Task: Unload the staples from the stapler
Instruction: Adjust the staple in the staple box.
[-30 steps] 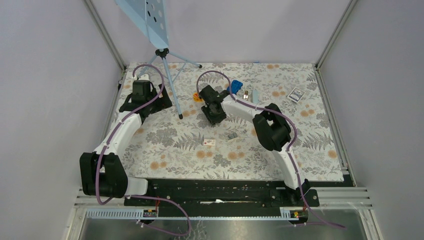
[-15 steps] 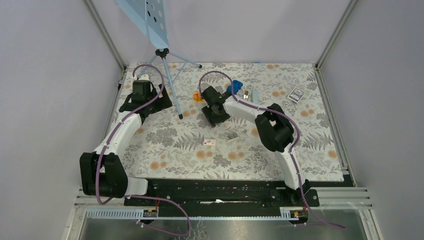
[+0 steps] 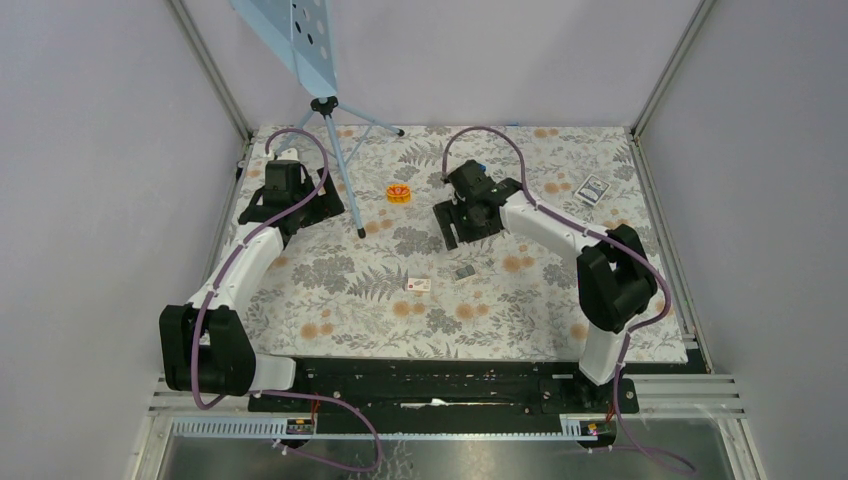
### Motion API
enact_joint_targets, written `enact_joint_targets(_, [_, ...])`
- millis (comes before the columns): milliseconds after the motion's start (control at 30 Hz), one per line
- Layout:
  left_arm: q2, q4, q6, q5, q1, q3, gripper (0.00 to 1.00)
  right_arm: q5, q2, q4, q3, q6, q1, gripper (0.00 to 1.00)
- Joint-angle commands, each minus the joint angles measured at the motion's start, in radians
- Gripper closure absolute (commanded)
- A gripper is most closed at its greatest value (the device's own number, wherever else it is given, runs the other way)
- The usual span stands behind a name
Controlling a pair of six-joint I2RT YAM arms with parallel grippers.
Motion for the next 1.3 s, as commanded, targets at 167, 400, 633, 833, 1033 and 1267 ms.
enact_joint_targets(167, [-0.006,0.034,0.013,0.003,0.006,0.021,0.01,-0.114,0.011,-0.024,-0.104,-0.024,0.008,0.20])
enact_joint_targets(400, [0.007,0.034,0.011,0.004,0.006,0.022,0.01,-0.102,0.034,-0.009,-0.122,-0.030,0.009,0.28])
enact_joint_targets(633, [0.004,0.036,0.011,0.004,0.006,0.021,0.01,-0.090,0.066,-0.005,-0.119,-0.028,0.009,0.28])
enact_joint_targets(833, [0.007,0.036,0.010,0.028,0.006,0.022,0.01,-0.077,0.087,-0.002,-0.109,-0.025,0.009,0.30])
enact_joint_targets(1033, [0.008,0.037,0.010,0.030,0.006,0.023,0.02,-0.073,0.100,0.001,-0.106,-0.023,0.010,0.36])
enact_joint_targets(1267, [0.005,0.036,0.010,0.034,0.006,0.021,0.02,-0.072,0.110,0.002,-0.108,-0.023,0.009,0.31])
